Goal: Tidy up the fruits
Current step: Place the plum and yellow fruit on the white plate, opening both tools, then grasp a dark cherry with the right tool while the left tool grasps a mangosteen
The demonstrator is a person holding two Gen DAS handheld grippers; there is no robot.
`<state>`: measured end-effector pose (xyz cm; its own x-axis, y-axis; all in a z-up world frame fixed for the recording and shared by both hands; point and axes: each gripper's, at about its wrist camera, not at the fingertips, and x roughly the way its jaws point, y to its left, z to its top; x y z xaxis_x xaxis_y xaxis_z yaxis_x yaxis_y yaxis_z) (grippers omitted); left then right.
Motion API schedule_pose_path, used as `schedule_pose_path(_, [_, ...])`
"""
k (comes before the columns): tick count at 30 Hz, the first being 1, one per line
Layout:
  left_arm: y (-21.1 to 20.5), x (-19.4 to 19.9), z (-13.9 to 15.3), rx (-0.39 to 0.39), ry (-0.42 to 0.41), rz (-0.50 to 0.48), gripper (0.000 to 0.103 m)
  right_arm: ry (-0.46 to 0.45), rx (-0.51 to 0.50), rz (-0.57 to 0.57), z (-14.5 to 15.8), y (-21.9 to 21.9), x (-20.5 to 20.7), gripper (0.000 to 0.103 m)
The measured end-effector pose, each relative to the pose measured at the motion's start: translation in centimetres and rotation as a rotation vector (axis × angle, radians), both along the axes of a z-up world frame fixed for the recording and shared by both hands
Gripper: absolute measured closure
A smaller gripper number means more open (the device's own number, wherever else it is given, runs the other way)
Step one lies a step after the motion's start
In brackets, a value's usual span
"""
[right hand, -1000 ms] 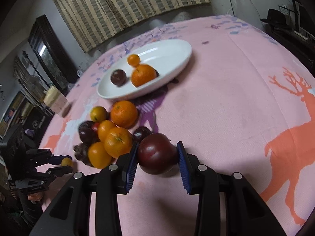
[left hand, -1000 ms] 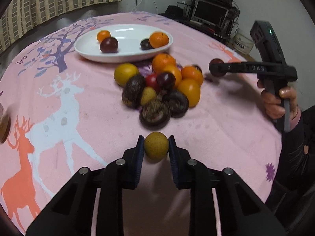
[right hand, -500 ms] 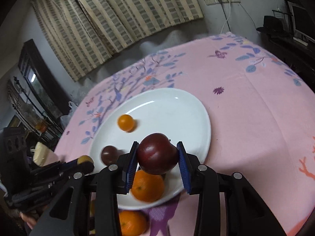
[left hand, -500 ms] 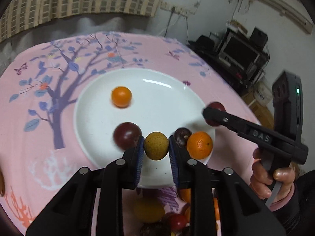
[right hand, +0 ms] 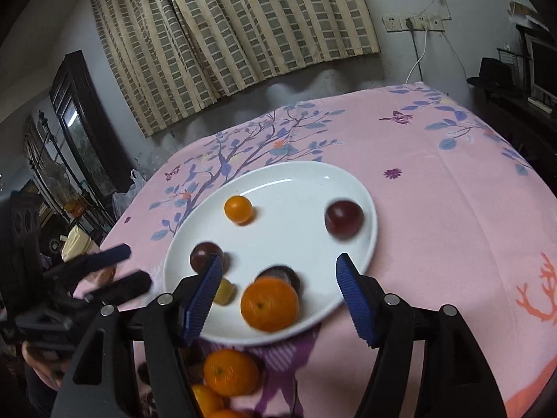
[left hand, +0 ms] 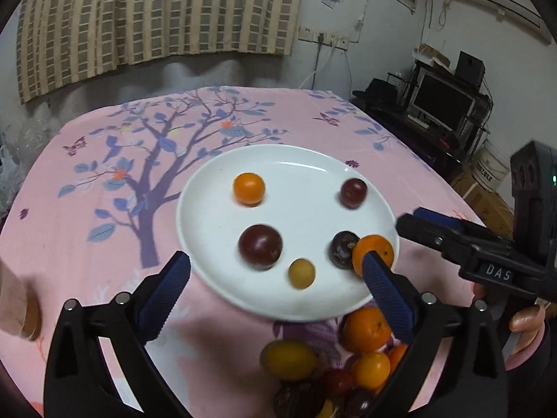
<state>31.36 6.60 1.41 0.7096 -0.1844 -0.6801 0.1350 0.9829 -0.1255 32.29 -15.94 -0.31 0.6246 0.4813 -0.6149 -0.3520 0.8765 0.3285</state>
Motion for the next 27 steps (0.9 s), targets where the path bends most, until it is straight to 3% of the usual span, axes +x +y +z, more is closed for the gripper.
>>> schedule_pose_path(4, [1.5, -3.1, -0.9, 0.023, -0.009, 0.016, 0.005, 0.001, -0.023, 0.020, -0.2, -0.8, -1.9, 0.034])
schedule_pose_path(9, [3.7, -6.2, -2.8, 0.072, 0.023, 0.083, 0.005, 0.115, -0.012, 0.080, -1.2, -2.2, -3.4, 0.034])
schedule_pose_path(14, [5.7, -7.7, -3.1, 0.004, 0.038, 0.130, 0.005, 0.186, -0.063, 0.113, -3.0, -3.0, -4.9, 0.065])
schedule_pose_path(27, [6.7, -8.6, -3.2, -0.012, 0.041, 0.173, 0.005, 0.224, -0.099, 0.202, -4.0, -2.2, -6.8, 0.070])
